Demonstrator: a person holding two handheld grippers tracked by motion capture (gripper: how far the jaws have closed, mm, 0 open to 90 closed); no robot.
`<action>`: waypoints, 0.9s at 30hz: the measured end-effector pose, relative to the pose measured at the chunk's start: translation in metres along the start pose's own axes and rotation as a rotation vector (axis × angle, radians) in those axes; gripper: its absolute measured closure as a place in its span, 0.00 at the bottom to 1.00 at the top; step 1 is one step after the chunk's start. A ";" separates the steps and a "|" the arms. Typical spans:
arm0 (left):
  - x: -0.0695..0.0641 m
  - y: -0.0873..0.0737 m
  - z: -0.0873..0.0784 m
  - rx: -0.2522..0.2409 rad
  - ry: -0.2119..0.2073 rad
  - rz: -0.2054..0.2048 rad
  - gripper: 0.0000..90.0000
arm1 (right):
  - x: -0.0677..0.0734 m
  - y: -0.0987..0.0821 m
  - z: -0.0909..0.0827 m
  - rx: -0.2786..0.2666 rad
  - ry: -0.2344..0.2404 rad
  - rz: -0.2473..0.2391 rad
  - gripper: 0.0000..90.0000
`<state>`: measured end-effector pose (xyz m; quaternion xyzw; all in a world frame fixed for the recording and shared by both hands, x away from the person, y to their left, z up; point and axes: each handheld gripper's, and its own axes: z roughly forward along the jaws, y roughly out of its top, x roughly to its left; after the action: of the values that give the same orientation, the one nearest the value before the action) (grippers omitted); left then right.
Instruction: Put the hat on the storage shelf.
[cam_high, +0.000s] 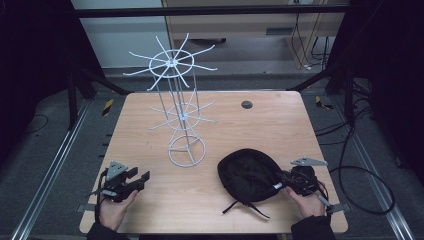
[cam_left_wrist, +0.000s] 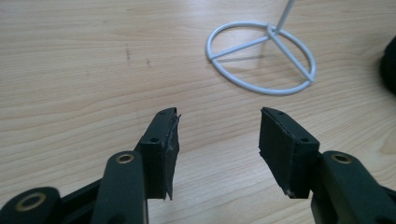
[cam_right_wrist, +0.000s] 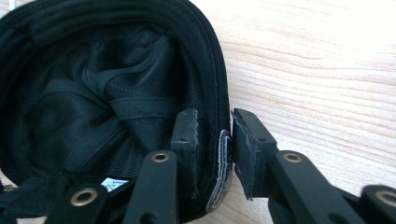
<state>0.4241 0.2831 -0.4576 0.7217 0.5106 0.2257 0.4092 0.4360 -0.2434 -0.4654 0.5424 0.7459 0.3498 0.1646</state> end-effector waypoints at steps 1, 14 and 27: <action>-0.003 0.001 0.000 -0.004 -0.011 0.001 0.52 | 0.000 0.000 0.000 0.003 -0.004 0.000 0.81; -0.035 0.005 0.010 0.011 -0.100 0.041 0.53 | 0.001 0.005 -0.007 -0.024 -0.014 -0.008 0.89; -0.038 0.005 0.012 0.015 -0.106 0.034 0.54 | -0.002 0.016 -0.033 -0.187 -0.069 -0.027 0.90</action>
<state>0.4220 0.2431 -0.4569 0.7444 0.4776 0.1902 0.4262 0.4270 -0.2545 -0.4311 0.5263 0.7111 0.3966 0.2449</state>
